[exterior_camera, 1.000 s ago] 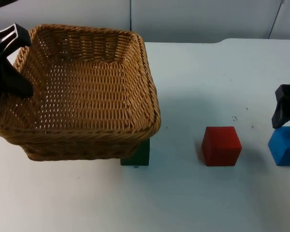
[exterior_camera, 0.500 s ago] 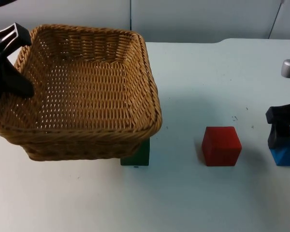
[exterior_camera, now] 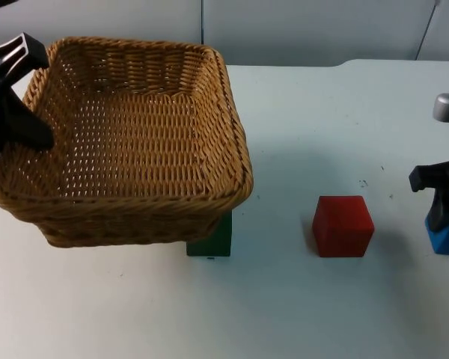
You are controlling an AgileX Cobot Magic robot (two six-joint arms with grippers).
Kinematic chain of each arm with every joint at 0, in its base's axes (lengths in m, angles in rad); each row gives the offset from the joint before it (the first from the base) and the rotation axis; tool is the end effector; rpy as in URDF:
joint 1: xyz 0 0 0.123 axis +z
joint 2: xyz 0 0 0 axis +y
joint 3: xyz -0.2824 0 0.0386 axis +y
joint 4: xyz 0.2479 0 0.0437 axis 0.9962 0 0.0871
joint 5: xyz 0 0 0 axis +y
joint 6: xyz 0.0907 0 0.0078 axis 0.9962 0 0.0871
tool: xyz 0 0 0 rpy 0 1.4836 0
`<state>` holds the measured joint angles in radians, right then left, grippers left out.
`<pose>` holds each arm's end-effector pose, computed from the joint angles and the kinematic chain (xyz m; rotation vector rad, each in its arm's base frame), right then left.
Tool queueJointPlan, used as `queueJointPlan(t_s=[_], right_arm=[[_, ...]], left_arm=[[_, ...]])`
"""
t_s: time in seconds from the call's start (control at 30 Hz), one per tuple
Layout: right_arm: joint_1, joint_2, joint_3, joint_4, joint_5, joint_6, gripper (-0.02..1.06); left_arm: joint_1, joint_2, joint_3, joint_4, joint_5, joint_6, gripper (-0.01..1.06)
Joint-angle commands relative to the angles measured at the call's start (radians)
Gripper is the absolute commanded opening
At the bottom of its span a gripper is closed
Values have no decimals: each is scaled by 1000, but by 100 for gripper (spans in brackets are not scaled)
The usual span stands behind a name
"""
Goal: Pick up the basket with the left hand and place the blue cube into the basket with the right hand.
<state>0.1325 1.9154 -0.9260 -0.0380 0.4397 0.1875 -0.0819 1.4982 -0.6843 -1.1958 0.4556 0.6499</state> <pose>0.3223 0.0415 0.1039 0.0327 2.9122 0.0244 0.2673 -0.0594 0.1920 -0.3497 2.5003 -0.7690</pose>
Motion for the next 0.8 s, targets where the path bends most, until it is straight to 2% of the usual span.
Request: queueJointPlan(t_s=[0.0, 0.1, 0.23, 0.33, 0.67, 0.77], right_arm=[[4, -3, -1, -12, -12, -7, 0], [4, -7, -5, -14, -2, -17, 0], [4, -19, -62, -21, 101, -40, 0], [4, -51, -77, -19, 126, -48, 0], [9, -362, -79, -5, 135, -64, 0], [48, -498, -107, 17, 162, -95, 0]], left_arm=[[0, -15, 0, -32, 15, -3, 0], [0, -15, 0, -32, 15, -3, 0], [0, -15, 0, -32, 15, -3, 0], [0, -15, 0, -32, 15, -3, 0], [0, -15, 0, -31, 17, -3, 0], [0, -15, 0, -31, 17, -3, 0]])
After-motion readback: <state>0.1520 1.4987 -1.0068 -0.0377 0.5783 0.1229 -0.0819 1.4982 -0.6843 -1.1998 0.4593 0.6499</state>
